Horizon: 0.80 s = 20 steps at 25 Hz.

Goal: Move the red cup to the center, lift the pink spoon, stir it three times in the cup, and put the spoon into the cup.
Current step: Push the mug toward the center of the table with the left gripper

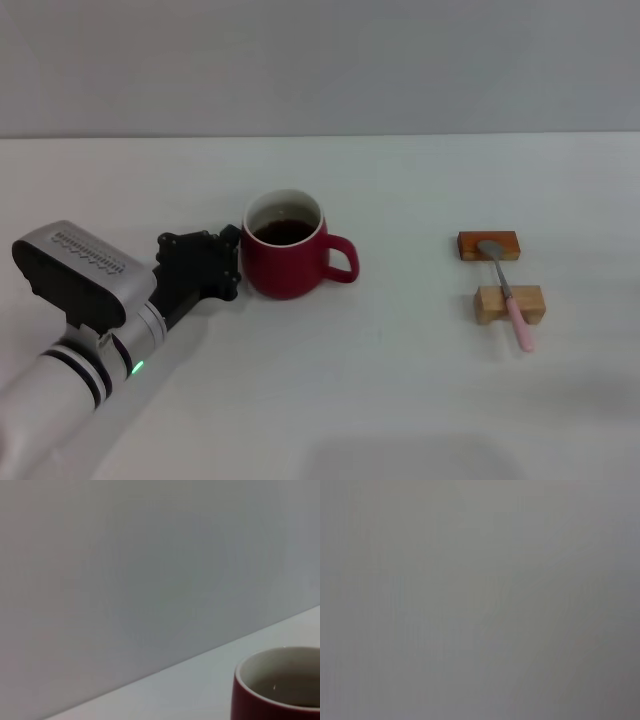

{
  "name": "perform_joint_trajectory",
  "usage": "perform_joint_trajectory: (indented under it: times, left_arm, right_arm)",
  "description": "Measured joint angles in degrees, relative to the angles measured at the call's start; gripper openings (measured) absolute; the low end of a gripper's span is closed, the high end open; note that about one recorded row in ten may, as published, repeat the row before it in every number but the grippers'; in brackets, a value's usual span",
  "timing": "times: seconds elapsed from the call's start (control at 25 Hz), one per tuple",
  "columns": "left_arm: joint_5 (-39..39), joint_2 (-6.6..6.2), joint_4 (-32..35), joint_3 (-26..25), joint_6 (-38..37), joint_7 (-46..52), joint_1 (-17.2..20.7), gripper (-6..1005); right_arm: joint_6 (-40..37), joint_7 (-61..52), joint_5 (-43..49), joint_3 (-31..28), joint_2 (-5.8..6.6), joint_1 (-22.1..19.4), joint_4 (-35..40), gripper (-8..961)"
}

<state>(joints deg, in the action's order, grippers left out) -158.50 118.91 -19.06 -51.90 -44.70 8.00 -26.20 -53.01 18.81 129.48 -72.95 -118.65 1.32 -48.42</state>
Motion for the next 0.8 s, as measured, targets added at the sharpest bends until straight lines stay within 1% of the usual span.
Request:
perform_joint_trajectory:
  times: [0.08,0.2,0.32,0.36,0.52,0.64,0.8]
  left_arm:
    - [0.0,0.01,-0.2,0.6,0.0,0.6,0.2,33]
    - [0.0,0.0,0.0,0.0,0.2,0.8,0.0,34]
    - [0.1,-0.09,0.4,-1.5,0.5,0.7,-0.6,35]
    - [0.1,-0.19,0.6,-2.9,1.0,0.6,-1.1,36]
    - [0.1,-0.21,0.7,-4.0,1.9,0.4,-1.9,38]
    - [0.1,-0.17,0.9,-4.1,2.5,0.3,-2.8,39]
    - [0.0,0.01,0.7,-3.1,2.6,0.5,-3.0,41]
  right_arm:
    - [0.0,0.0,0.0,0.0,0.0,0.0,0.0,640]
    - [0.0,0.0,0.0,0.0,0.0,-0.1,0.0,640]
    - [0.0,0.0,0.0,0.0,0.0,-0.2,0.0,640]
    - [0.0,0.0,0.0,0.0,0.0,-0.3,0.0,640]
    - [0.0,0.0,0.0,0.0,0.0,-0.3,0.0,640]
    - [0.0,0.0,0.0,0.0,0.0,-0.4,0.0,640]
    - [0.0,0.0,0.0,0.0,0.0,-0.4,-0.1,640]
